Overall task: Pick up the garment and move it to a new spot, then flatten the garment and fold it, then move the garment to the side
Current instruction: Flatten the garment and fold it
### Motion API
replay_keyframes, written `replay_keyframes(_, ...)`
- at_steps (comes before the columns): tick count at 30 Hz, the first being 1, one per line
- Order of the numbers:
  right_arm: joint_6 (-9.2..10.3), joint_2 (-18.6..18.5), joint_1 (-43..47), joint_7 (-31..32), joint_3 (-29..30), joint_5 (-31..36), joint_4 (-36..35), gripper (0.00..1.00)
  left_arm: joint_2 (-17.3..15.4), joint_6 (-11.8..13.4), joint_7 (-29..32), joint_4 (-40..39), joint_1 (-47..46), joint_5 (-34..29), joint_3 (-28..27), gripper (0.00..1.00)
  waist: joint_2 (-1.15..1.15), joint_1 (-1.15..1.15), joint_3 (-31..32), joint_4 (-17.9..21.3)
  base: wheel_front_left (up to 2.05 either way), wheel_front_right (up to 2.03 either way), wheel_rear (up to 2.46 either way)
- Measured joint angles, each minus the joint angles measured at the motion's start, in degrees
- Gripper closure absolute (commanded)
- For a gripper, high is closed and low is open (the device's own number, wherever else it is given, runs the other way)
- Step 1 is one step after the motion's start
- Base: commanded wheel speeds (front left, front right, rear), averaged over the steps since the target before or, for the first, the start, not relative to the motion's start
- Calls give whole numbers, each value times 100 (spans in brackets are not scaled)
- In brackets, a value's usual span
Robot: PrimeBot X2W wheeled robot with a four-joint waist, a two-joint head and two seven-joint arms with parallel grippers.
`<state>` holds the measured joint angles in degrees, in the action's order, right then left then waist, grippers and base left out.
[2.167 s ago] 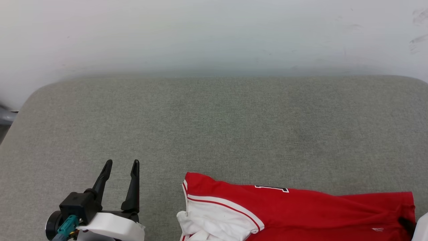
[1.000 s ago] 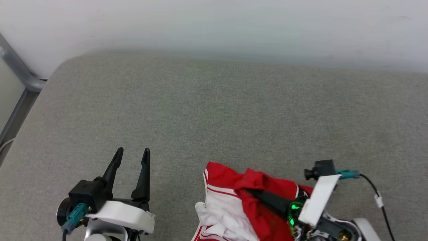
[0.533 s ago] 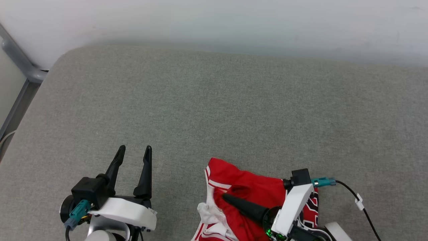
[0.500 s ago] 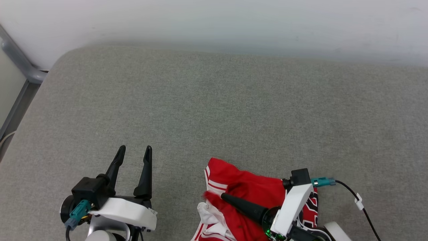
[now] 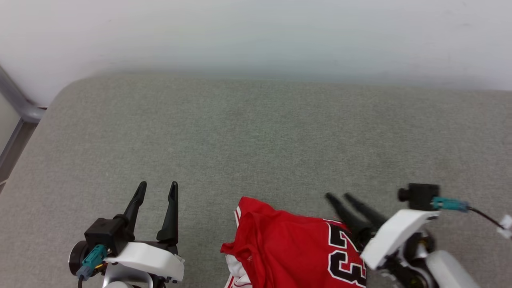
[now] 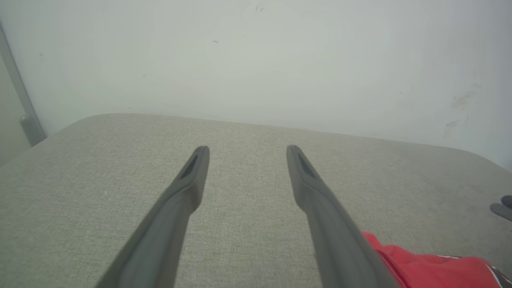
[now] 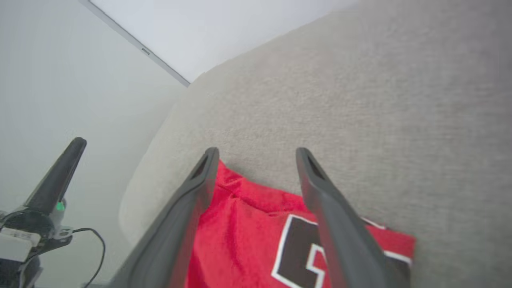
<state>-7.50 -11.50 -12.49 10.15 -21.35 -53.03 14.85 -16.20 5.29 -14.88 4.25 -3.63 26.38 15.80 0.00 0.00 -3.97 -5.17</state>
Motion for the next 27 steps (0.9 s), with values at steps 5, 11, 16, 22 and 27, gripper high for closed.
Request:
replay_keyframes(5,0,-133,181,-692,1037,1510,43,0,-14,51,0,20,104,-15,-20,0,0,0,103,167,0,0,0)
replay_keyframes(11,1,12,647,-1098,2273,3018,-482,0,-29,118,0,91,219,-8,-90,0,0,0,248,346,0,0,0)
replay_keyframes(16,0,222,1110,-1136,2577,3769,-1183,0,-40,185,-1,126,387,-20,-166,0,0,0,432,466,0,0,0)
replay_keyframes(22,-1,495,1636,-1057,2523,4228,-2009,0,-30,193,-2,130,512,-111,-241,0,0,-1,547,545,0,0,0)
replay_keyframes(27,-1,672,1987,-910,2451,4310,-2413,0,11,201,-2,153,645,-181,-325,0,0,-1,597,572,0,0,0)
